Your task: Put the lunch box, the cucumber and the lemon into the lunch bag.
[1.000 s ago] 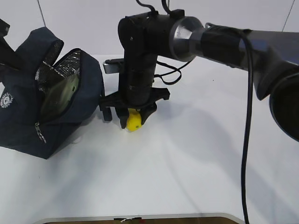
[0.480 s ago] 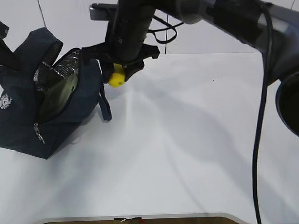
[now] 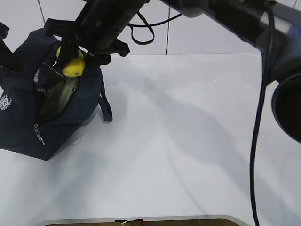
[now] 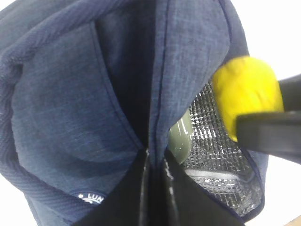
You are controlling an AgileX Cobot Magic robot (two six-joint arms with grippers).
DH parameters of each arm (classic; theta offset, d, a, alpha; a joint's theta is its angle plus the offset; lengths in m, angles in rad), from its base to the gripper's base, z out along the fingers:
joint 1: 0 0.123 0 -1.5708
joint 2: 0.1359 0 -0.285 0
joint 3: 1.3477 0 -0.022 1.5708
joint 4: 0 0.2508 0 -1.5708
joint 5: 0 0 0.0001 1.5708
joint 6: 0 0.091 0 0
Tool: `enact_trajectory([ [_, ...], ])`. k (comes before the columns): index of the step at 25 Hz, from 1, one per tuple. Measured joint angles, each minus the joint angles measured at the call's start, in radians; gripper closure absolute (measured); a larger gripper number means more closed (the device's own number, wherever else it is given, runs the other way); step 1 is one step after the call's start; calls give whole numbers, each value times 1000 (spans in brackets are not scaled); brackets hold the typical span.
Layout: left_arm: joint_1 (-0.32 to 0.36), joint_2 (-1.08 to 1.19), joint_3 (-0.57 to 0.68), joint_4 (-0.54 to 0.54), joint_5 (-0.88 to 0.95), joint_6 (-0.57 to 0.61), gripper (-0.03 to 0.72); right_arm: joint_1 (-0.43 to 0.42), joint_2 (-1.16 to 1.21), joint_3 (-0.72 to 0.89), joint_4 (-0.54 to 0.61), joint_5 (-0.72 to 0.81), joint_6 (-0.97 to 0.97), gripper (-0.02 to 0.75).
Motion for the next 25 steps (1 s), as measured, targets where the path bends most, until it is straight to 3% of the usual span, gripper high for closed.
enact_trajectory([
  [10, 0, 0, 0, -2, 0, 0, 698, 0, 69, 0, 72, -141, -25, 376],
  [18, 0, 0, 0, -2, 0, 0, 698, 0, 98, 0, 86, -132, -24, 250],
  [25, 0, 0, 0, -2, 2, 0, 699, 0, 99, -2, 88, -93, -54, 229],
])
